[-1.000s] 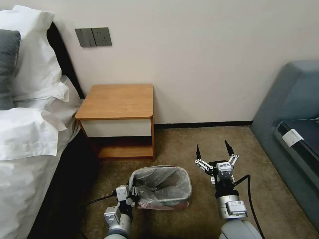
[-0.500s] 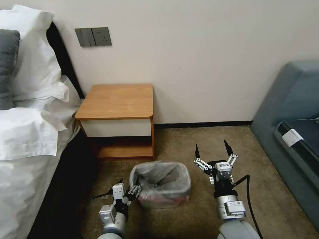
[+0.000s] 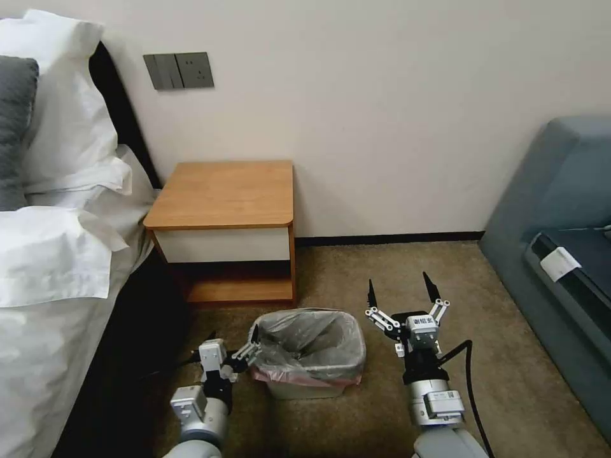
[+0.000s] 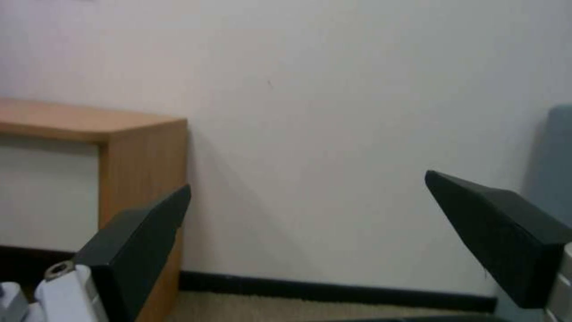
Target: Pick up the garbage bag from the table and place it over the trash can.
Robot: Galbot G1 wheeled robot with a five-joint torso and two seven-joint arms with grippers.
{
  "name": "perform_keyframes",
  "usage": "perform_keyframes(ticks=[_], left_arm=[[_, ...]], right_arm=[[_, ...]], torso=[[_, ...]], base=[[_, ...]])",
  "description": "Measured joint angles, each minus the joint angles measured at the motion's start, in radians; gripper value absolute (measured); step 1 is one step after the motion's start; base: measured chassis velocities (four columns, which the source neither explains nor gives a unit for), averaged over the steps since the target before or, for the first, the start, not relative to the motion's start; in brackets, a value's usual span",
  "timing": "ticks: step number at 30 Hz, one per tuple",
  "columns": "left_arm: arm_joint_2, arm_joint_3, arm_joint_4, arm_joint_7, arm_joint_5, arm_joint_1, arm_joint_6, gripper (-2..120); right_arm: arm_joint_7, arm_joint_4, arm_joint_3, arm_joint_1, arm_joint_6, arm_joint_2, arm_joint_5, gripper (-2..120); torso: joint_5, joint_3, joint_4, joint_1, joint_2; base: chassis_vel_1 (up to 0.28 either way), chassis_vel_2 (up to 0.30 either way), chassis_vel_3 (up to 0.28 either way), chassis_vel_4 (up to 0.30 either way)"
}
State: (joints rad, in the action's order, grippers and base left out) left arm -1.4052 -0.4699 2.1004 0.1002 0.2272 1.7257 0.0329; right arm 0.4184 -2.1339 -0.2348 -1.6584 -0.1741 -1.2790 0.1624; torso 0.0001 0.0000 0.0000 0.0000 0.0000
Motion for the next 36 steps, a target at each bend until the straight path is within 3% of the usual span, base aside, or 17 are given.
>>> perform_keyframes(ticks=[5, 10, 12, 22, 36], left_arm=[[0.023, -0.026, 0.023, -0.081, 0.013, 0.025, 0.1, 100], [0.033, -0.042, 0.043, -0.124, 0.038, 0.046, 0.143, 100], [0.034, -0.071, 0.063, -0.137, 0.043, 0.077, 0.178, 100], [0.005, -0.187, 0.114, -0.15, 0.02, 0.214, 0.256, 100], [-0.014, -0.16, 0.113, -0.102, -0.05, 0.292, 0.278, 100]], right_arm=[[-0.016, 0.013, -0.054, -0.093, -0.069, -0.032, -0.011, 100], [-0.027, 0.005, -0.101, -0.154, -0.115, -0.051, -0.03, 100], [-0.079, -0.002, -0.159, -0.206, -0.161, -0.076, -0.051, 100], [-0.164, -0.025, -0.2, -0.272, -0.228, -0.104, -0.117, 100], [-0.159, -0.013, -0.225, -0.27, -0.245, -0.131, -0.089, 100]], torso=[[-0.0001, 0.0, 0.0, 0.0, 0.0], [-0.0002, 0.0, -0.0001, 0.0, 0.0], [-0.0001, 0.0, -0.0001, 0.0, 0.0], [-0.0001, 0.0, 0.0, 0.0, 0.0], [-0.0001, 0.0, 0.0, 0.0, 0.0]], base=[[0.0, 0.0, 0.0, 0.0], [0.0, 0.0, 0.0, 0.0], [0.0, 0.0, 0.0, 0.0], [0.0, 0.0, 0.0, 0.0], [0.0, 0.0, 0.0, 0.0]])
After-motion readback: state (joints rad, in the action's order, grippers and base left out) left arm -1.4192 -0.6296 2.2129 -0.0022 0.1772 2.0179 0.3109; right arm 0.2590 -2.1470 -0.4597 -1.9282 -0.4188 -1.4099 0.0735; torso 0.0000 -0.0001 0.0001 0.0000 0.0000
